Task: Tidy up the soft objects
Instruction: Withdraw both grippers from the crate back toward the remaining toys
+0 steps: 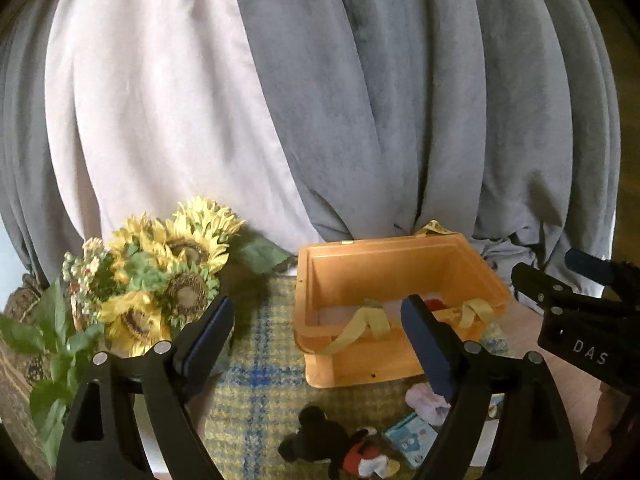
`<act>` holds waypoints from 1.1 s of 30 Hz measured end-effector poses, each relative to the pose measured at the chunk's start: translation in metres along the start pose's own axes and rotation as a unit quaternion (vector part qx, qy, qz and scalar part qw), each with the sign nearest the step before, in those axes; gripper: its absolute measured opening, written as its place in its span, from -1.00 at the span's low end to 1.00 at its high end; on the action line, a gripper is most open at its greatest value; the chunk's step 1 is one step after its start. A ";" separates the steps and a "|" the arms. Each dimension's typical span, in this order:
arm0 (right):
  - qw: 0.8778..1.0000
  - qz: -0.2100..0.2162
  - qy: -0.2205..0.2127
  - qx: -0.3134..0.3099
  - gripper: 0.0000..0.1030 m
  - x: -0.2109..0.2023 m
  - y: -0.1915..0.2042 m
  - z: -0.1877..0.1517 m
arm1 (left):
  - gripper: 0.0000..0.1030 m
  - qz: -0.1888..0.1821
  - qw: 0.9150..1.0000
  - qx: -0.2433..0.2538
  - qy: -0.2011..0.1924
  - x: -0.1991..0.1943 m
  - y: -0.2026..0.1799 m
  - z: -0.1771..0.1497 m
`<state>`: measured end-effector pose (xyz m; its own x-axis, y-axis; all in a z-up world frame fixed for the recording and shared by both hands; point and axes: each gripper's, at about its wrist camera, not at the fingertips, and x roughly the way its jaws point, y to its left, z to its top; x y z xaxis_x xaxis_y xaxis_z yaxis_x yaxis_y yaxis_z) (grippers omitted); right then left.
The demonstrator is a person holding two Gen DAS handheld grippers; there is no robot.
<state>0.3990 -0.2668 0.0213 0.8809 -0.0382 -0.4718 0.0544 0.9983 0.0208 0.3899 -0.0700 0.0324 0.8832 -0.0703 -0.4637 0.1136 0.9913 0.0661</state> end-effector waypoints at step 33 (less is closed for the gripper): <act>0.999 0.017 0.033 -0.010 0.52 -0.033 0.014 -0.105 | 0.69 0.005 0.999 -0.003 0.040 -0.039 0.004 -0.107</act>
<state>0.3208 -0.2471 -0.0554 0.8488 -0.0013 -0.5287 0.0142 0.9997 0.0204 0.3072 -0.0511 -0.0433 0.8453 -0.0518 -0.5318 0.1023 0.9926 0.0659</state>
